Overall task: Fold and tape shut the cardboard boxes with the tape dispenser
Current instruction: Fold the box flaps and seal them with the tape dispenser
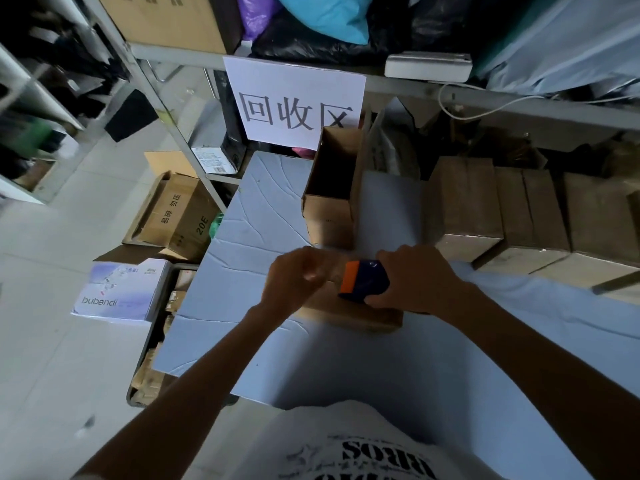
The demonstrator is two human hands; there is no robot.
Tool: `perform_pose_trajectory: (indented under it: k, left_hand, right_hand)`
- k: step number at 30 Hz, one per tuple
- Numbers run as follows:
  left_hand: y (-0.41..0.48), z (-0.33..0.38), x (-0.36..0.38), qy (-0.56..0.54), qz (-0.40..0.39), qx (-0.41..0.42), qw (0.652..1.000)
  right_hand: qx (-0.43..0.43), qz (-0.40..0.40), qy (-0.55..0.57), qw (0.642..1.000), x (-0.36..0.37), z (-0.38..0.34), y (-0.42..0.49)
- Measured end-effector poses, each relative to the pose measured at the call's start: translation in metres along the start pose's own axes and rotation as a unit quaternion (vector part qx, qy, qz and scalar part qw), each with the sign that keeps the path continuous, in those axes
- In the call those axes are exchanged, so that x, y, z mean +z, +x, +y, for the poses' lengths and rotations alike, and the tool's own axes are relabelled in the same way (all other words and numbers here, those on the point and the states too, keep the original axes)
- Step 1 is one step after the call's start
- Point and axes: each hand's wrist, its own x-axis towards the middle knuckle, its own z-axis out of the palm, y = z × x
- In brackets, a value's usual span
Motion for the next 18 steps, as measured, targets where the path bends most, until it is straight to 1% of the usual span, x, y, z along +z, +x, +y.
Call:
perform_pose_trajectory:
  k: [1,3,6,9,12,15,18]
  left_hand:
    - [0.0,0.006,0.006,-0.006,-0.02,0.012,1.0]
    - [-0.001,0.008,0.017,-0.031,-0.022,0.018,0.999]
    - [-0.003,0.005,0.023,-0.091,-0.021,0.0,0.996]
    - [0.0,0.004,0.022,-0.116,-0.03,-0.004,0.993]
    - [-0.002,0.005,0.022,-0.138,-0.032,-0.023,0.99]
    - [-0.004,0.004,0.024,-0.143,-0.024,-0.021,0.989]
    - [-0.004,0.008,0.025,-0.136,-0.015,-0.008,0.991]
  right_hand:
    - [0.001,0.002,0.003,1.0,0.0,-0.001,0.0]
    - [0.001,0.002,0.009,1.0,0.001,0.0,0.001]
    - [-0.001,-0.008,0.04,0.999,0.002,0.01,0.0]
    - [-0.011,0.007,0.091,0.996,0.008,0.023,-0.003]
    - [-0.023,0.019,0.11,0.994,0.016,0.03,-0.006]
    - [0.009,0.02,0.11,0.994,0.027,0.048,-0.016]
    - [0.057,-0.001,0.096,0.994,0.041,0.079,-0.035]
